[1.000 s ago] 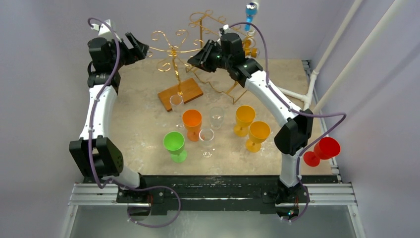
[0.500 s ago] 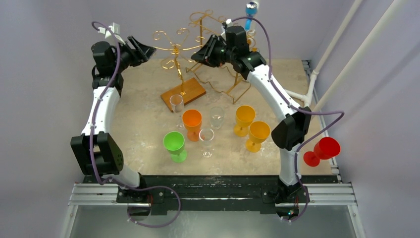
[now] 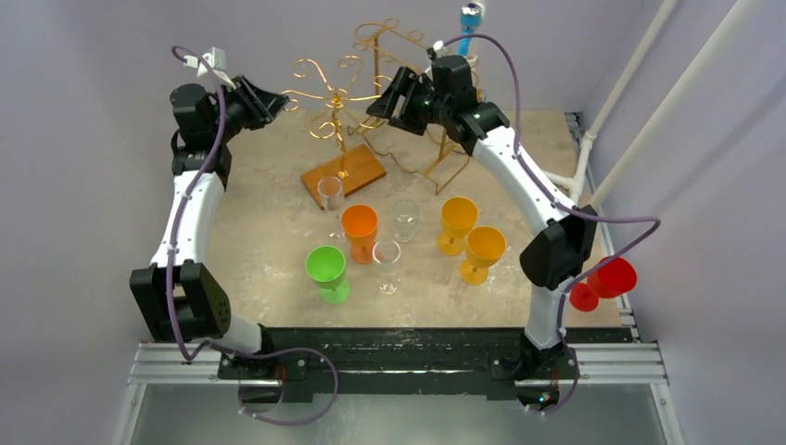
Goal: Place the wine glass upside down on the wine glass rack
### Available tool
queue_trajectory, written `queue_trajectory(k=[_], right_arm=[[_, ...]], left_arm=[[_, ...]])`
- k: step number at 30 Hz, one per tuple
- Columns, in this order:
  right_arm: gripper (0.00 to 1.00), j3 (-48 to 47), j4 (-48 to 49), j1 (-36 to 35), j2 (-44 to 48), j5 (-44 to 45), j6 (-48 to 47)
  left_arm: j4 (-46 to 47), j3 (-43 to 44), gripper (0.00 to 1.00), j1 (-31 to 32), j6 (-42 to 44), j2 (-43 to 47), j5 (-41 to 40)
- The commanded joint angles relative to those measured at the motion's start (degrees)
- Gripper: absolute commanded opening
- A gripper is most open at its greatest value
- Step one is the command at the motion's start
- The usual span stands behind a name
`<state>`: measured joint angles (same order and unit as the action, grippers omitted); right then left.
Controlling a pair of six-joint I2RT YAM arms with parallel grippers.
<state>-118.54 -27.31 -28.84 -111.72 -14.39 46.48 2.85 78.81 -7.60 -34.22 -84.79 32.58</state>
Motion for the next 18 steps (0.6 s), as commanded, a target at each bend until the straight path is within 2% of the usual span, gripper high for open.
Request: queue_trajectory(k=[1, 4, 7, 8, 14, 18], right_arm=[[0.70, 2.58, 1.11, 0.27, 5.55, 4.75, -2.98], [0.63, 1.57, 0.81, -0.06, 5.02, 4.90, -2.85], [0.59, -0.60, 0.19, -0.48, 3.62, 4.67, -2.58], [0.59, -1.49, -0.16, -0.63, 3.02, 4.64, -2.54], [0.59, -7.81, -2.42, -1.50, -0.47, 3.94, -2.76], [0.59, -8.16, -2.51, -1.65, -0.80, 3.93, -3.10]], left_arm=[[4.71, 0.67, 0.28, 0.33, -0.73, 1.11, -1.11], [5.82, -0.46, 0.23, 0.43, -1.66, 1.55, -1.44], [5.25, -2.14, 0.08, 0.41, -1.84, 3.56, -3.22], [4.47, -2.61, 0.07, 0.46, -1.59, 4.56, -4.10], [-1.28, -6.25, 0.05, 0.45, -0.65, 12.23, -9.55], [-7.13, -5.99, 0.05, 0.45, -0.17, 15.06, -11.32]])
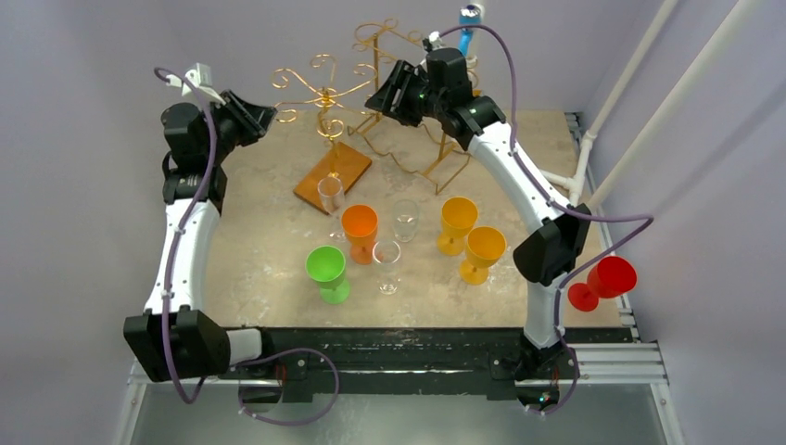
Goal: Place the wine glass upside down on the wine glass rack
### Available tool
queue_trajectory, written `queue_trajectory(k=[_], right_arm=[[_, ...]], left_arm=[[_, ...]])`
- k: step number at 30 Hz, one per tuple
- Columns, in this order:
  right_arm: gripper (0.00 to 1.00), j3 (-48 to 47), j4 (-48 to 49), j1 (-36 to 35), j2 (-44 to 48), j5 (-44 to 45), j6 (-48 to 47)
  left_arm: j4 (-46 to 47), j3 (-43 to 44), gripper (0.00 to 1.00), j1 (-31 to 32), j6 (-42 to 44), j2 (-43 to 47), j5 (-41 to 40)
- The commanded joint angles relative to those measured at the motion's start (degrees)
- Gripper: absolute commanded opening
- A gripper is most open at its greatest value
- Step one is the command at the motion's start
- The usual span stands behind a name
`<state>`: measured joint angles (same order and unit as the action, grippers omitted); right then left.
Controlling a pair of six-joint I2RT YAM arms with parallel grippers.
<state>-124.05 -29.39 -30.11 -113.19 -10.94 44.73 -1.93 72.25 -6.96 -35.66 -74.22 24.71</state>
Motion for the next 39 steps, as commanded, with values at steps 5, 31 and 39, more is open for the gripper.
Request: queue_trajectory(k=[5, 31, 39], right_arm=[[0.60, -2.41, -0.67, -1.21, 0.96, 1.18, -2.52], [0.65, 12.16, -1.63, -10.24, 13.82, 16.59, -13.87], [0.67, 20.98, 1.09, -16.11, 18.82, 20.62, -16.11]], left_arm=[[-5.35, -1.36, 0.05, -0.25, 2.92, 7.05, -5.93], [-10.52, 1.85, 0.59, -0.28, 9.86, 0.55, -7.57], [-11.76, 3.26, 0.62, -0.34, 9.51, 1.73, -5.86]])
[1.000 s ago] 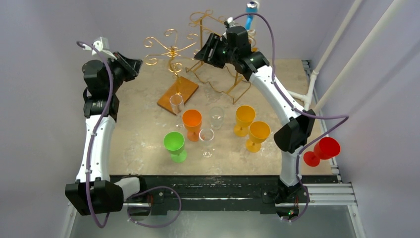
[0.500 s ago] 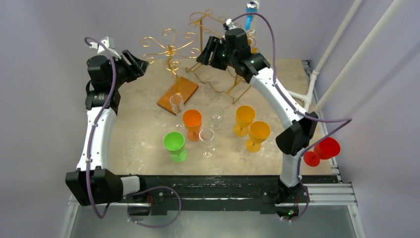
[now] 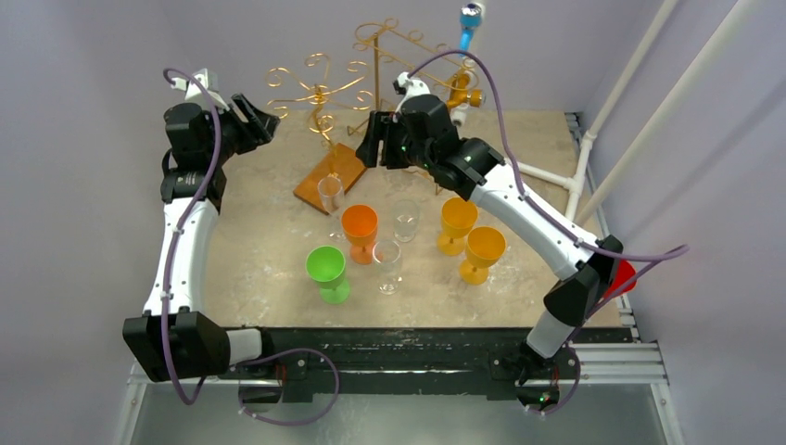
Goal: Place the wine glass upside down on the wine glass rack
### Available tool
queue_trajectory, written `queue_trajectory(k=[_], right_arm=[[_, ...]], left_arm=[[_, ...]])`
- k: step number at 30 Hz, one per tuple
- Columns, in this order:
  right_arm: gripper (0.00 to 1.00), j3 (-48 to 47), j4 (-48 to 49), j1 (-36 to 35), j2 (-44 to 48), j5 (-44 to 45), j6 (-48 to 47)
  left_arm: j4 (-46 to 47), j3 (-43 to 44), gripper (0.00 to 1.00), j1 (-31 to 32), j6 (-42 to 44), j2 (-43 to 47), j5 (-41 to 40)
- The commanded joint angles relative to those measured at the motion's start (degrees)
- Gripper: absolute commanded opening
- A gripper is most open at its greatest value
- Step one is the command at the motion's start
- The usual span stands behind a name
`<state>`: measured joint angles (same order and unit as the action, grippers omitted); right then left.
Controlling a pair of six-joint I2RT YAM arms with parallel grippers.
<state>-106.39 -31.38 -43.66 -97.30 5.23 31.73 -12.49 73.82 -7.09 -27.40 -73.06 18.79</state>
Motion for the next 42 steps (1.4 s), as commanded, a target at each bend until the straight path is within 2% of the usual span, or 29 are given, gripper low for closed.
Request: queue_trajectory(k=[1, 4, 6, 11, 16, 20, 25, 30, 34, 42], right_arm=[[0.69, 4.11, 3.29, -4.16, 2.83, 5.48, -3.84], [0.73, 4.06, 2.24, -9.65, 0.15, 11.14, -6.57], [0.75, 2.79, 1.43, -11.69, -2.12, 13.05, -8.11], [0.74, -0.69, 3.44, -15.96, -6.43, 15.13, -13.91], [0.68, -10.66, 0.49, -18.15, -12.97, 15.67, -20.31], [0.66, -17.97, -3.08, -18.39, -17.23, 15.94, -22.76], [0.64, -25.69, -7.46, -18.31, -23.36, 16.15, -24.09], [0.57, -26.22, -7.98, -18.30, -25.61, 16.91, -24.48], [0.56, -24.62, -7.11, -18.12, -26.24, 17.57, -23.90], [0.55, -22.27, -4.91, -17.63, -26.62, 18.55, -23.92]], left_arm=[[-2.51, 2.85, 0.69, -0.18, 1.43, 0.79, 0.27], [-7.74, 6.72, 0.93, -0.23, 3.02, 1.59, -0.26], [-13.02, 8.92, 0.99, -0.22, 3.28, 2.13, -3.14], [-21.42, 10.38, 1.00, -0.95, 7.14, 3.61, -3.64], [-28.56, 14.03, 1.00, -5.03, 9.94, 2.40, -0.81], [-30.48, 16.29, 1.00, -8.54, 12.52, 2.08, 2.45], [-32.00, 18.41, 1.00, -9.12, 13.72, 0.16, -1.00], [-27.66, 15.02, 0.97, -10.19, 13.16, 1.20, -5.45], [-28.97, 15.58, 0.94, -11.04, 13.74, 0.68, -4.28], [-29.49, 15.68, 0.97, -11.15, 14.82, 0.02, -3.24]])
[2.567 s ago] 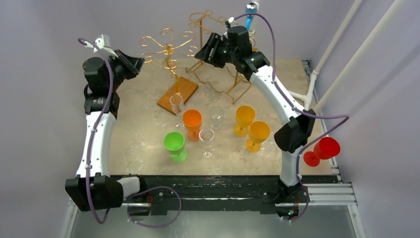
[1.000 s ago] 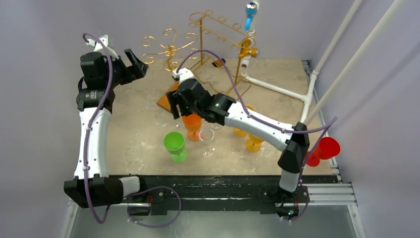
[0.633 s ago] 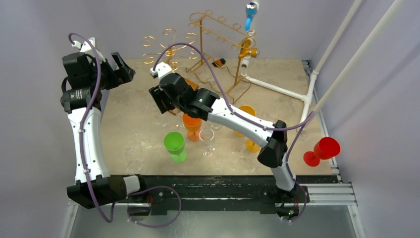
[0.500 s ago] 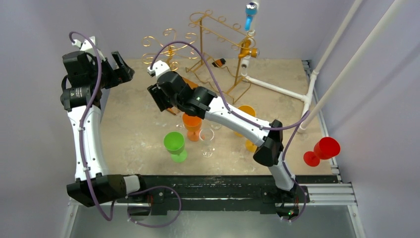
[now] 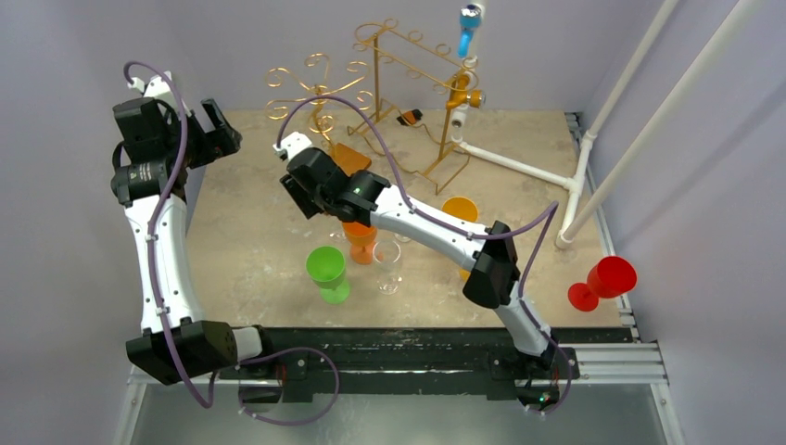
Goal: Place the wine glass upside down on the wine glass rack
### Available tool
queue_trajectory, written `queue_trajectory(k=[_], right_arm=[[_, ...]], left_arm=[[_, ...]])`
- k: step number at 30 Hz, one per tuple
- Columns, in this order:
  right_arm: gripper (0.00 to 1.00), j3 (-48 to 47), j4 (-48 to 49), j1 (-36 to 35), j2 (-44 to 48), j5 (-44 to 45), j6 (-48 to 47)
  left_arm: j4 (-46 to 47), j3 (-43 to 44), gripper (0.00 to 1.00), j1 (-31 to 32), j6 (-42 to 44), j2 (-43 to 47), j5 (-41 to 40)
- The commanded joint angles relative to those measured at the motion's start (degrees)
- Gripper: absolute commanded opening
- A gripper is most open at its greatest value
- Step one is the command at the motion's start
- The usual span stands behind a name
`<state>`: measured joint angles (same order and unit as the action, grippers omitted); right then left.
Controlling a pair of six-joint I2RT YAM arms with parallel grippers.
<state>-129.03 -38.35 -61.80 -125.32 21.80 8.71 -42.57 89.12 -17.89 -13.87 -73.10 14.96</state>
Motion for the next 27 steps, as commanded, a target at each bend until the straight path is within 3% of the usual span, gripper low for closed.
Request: queue_trajectory(k=[1, 5, 7, 17, 23, 27], right_arm=[[0.55, 0.90, 2.44, 0.60, 1.57, 1.95, -0.89], [0.54, 1.67, 3.25, 1.16, 1.86, 1.30, -1.06], [0.49, 1.51, 3.03, 1.70, 1.26, 0.55, -0.87], [0.00, 0.43, 1.53, 2.65, -0.61, -1.42, 0.29], [0.00, -5.24, -0.85, 2.35, 3.28, -1.41, 1.77], [0.00, -2.22, 1.89, 1.42, 11.53, -1.88, 4.04]], left_arm=[[0.68, 0.37, 0.97, -0.39, 1.37, 0.02, 0.66], [0.48, 0.45, 1.00, -0.37, 1.94, -0.82, 2.23], [0.43, 0.45, 1.00, -0.37, 2.00, -1.01, 2.68], [-1.21, -1.20, 0.96, -0.37, 5.52, -0.16, 5.88], [-3.22, -2.11, 0.92, -0.31, 7.72, 0.64, 9.60], [-4.73, -2.01, 0.93, -0.39, 7.88, 2.25, 15.02]])
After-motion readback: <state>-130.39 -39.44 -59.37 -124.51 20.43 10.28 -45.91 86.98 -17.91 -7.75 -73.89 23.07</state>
